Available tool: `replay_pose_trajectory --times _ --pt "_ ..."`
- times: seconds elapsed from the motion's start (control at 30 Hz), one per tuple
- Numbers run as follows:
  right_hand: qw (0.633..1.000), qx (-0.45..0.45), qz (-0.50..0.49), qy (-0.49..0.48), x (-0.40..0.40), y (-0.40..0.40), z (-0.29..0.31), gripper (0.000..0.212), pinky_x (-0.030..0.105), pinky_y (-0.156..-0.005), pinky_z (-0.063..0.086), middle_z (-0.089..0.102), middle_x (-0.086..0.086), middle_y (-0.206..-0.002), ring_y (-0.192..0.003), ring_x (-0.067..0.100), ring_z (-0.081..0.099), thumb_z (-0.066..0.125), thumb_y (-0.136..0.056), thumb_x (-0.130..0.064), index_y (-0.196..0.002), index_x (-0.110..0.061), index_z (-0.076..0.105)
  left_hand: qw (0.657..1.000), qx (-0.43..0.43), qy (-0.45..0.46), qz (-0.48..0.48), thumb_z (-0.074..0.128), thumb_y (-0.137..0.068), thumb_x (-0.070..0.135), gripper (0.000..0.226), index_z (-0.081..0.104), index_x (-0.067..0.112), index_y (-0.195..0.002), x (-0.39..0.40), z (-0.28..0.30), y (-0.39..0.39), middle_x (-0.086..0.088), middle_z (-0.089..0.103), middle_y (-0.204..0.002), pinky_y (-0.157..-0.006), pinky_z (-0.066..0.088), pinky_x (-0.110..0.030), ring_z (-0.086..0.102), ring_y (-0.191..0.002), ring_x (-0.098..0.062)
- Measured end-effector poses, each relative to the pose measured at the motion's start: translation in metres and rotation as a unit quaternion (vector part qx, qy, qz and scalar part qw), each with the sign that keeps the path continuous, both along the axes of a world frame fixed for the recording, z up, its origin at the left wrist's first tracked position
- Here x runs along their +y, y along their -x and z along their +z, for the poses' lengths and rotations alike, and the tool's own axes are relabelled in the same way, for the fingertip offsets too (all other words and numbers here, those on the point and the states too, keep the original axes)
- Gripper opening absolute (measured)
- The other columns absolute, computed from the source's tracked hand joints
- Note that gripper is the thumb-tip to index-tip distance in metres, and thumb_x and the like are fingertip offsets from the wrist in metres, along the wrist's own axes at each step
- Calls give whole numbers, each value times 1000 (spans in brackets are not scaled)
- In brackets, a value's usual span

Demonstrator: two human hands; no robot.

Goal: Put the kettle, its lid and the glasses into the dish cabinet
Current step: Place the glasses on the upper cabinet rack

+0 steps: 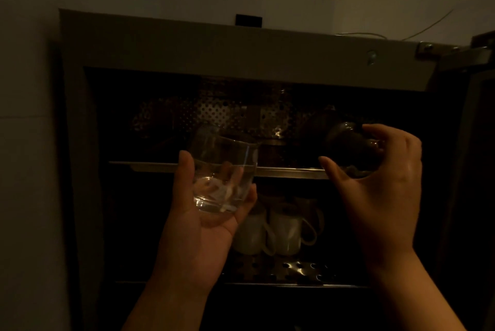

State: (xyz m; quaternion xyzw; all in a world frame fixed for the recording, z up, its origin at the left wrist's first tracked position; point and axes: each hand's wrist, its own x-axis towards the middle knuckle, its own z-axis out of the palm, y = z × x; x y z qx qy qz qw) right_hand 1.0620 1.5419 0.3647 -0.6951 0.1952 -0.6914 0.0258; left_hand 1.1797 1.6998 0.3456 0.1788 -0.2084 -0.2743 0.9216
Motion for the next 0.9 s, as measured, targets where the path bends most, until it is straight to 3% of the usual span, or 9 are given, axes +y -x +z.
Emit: replay_pose_trajectory --times 0.13,0.2,0.27,0.33,0.4,0.57,0.67,0.77,0.9 --pt "1000 7 -5 12 -2 0 -3 63 18 -77 33 50 12 -118 -105 24 48 77 -67 -33 -119 -9 49 975 -129 -26 178 67 -76 46 62 48 25 -132 -7 4 1 4 66 -119 -79 57 -36 65 -106 -14" --pt "1000 19 -12 15 -3 -2 -4 62 13 -71 30 50 12 -118 -105 25 47 75 -69 -34 -119 -8 49 955 -141 -29 261 70 -67 42 80 36 25 -137 -10 6 0 3 58 -126 -87 54 -37 61 -111 -10" --pt "999 36 -22 19 -4 -5 -5 61 11 -69 28 47 14 -120 -106 27 45 73 -72 -34 -121 -7 48 921 -176 -33 345 71 -60 46 87 29 24 -133 -11 9 -2 8 51 -126 -83 54 -25 59 -109 0" --pt "998 48 -26 21 -5 -8 -6 61 18 -74 32 44 17 -123 -108 29 43 72 -75 -32 -123 -6 45 877 -230 -42 421 75 -65 44 85 23 23 -129 -12 10 -3 8 43 -129 -76 51 -13 54 -111 5" --pt "998 50 -23 16 -5 -10 -8 63 28 -77 38 40 19 -126 -111 31 41 71 -76 -29 -125 -4 41 831 -273 -65 481 75 -71 43 80 21 21 -126 -14 9 -6 5 37 -133 -80 49 -10 49 -121 -2" --pt "999 40 -5 25 -1 -12 -12 63 48 -81 50 30 18 -130 -116 33 38 68 -78 -24 -126 -10 30 715 -369 -155 573 69 -68 40 83 24 8 -129 -17 8 -17 -14 30 -139 -98 48 -27 39 -130 -23" --pt "999 39 18 29 0 -12 -14 61 50 -83 48 26 12 -130 -118 33 36 66 -76 -20 -122 -19 26 609 -430 -205 634 73 -66 27 78 26 17 -127 -18 9 -21 -27 26 -134 -106 32 -12 29 -129 -22" --pt "998 46 21 24 0 -13 -16 59 47 -87 46 29 20 -129 -119 33 34 65 -75 -19 -119 -21 26 559 -479 -239 634 73 -66 29 77 29 18 -128 -19 13 -24 -26 27 -134 -100 23 2 21 -126 -9" --pt "996 77 -11 32 -4 -13 -14 58 41 -87 42 27 19 -128 -119 33 34 67 -77 -19 -117 -18 26 488 -526 -307 626 76 -64 35 76 43 11 -129 -18 22 -23 -17 39 -130 -93 31 -9 38 -119 -20"
